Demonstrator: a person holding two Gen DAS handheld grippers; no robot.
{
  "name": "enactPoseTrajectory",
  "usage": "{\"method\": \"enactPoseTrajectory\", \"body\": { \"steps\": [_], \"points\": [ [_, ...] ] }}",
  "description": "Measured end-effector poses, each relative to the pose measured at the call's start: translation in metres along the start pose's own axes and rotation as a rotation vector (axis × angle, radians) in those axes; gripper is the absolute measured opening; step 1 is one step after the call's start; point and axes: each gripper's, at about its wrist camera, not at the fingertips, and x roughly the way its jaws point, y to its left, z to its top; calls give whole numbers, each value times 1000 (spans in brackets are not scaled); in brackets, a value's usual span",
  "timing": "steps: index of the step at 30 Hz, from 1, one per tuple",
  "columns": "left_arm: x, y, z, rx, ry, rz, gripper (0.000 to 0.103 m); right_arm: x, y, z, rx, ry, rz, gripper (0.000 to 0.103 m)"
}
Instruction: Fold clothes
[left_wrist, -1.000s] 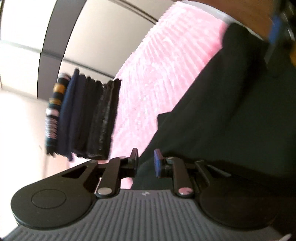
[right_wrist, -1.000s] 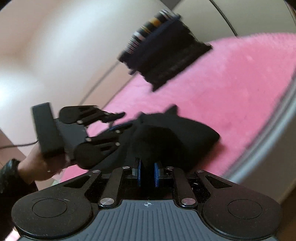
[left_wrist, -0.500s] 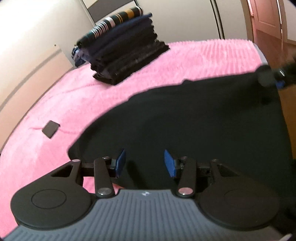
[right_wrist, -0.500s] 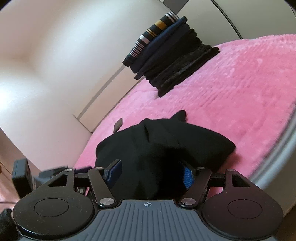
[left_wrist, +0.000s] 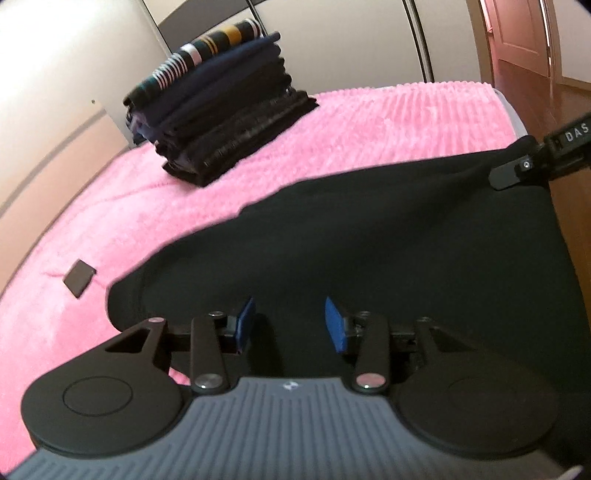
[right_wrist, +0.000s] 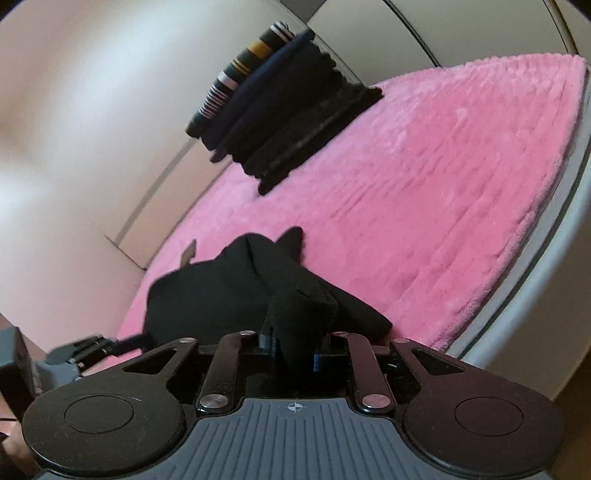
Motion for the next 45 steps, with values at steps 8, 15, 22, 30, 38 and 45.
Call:
{"method": "enactPoseTrajectory", "body": {
  "steps": [8, 15, 22, 30, 38, 45],
  "points": [
    [-3, 26, -4, -111, -17, 29, 39, -4, 2, 8, -28, -3, -7, 15],
    [32, 20, -6, -88, 46, 10, 38, -5, -3, 3, -37, 18, -24, 23],
    [5, 53, 7, -124, -2, 23, 38, -47, 33, -1, -251, -89, -174, 52],
    [42, 112, 18, -211, 21, 36, 38, -26, 116, -39, -569, 55, 149, 52],
    [92, 130, 11, -249, 47, -28, 46, 24, 107, -80, -638, 324, 138, 51],
    [73, 134, 14, -267, 25, 5, 48, 19, 120, -69, -690, 357, 113, 51]
  ]
}}
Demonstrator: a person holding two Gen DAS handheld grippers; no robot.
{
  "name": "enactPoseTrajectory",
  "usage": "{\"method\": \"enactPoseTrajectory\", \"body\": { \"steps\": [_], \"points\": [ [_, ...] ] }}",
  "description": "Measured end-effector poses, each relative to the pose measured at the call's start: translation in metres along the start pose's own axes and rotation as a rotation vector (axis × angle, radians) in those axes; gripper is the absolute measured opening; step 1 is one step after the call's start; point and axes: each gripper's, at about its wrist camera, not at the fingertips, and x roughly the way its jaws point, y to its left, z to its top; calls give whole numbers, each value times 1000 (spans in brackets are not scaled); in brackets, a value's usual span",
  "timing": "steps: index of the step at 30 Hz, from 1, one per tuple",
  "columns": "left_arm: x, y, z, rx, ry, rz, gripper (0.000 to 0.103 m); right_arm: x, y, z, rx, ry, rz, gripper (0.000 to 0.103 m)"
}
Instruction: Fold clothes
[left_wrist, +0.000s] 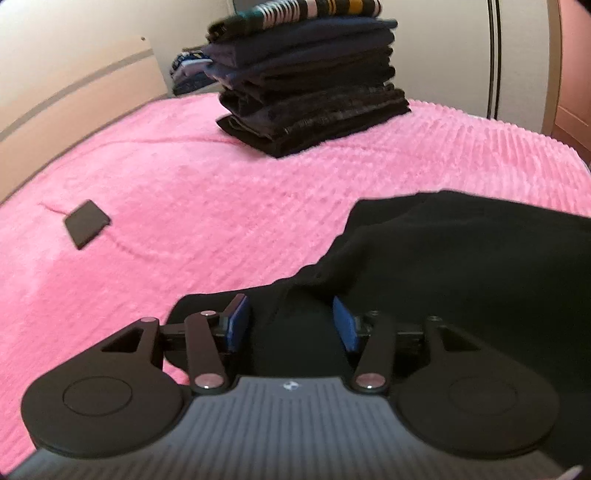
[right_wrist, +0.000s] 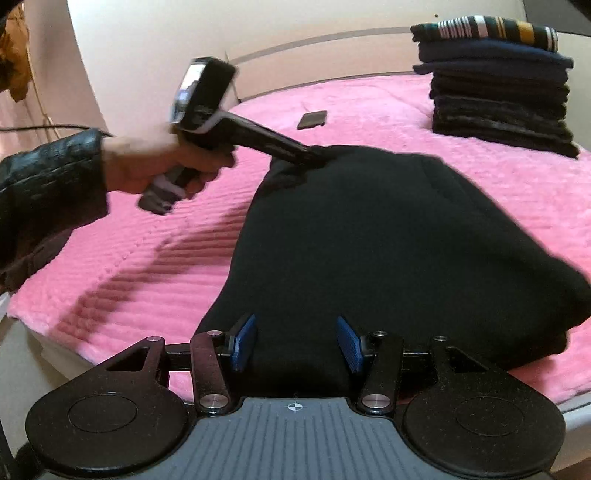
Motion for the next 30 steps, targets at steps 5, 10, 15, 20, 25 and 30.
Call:
{"method": "enactPoseTrajectory", "body": {
  "steps": [5, 10, 15, 20, 25, 30],
  "points": [
    [-61, -2, -17, 107, -55, 49, 46, -22, 41, 9, -178, -42, -52, 66],
    [-96, -25, -58, 400, -54, 94, 61, 6, 98, -3, -460, 39, -71, 71],
    [-96, -70, -108, 844, -91, 130, 75, 56, 117, -25, -715, 166, -300, 71],
    [-70, -93, -134, 1173, -177, 173, 88, 48, 106, -30, -761, 166, -289, 41],
    [-48, -100, -127, 1245, -237, 177, 87, -12, 72, -11, -760, 125, -306, 37],
    [-36, -123, -123, 1299, -261, 174, 70, -51, 41, -22, -749, 148, -346, 37]
  ]
}}
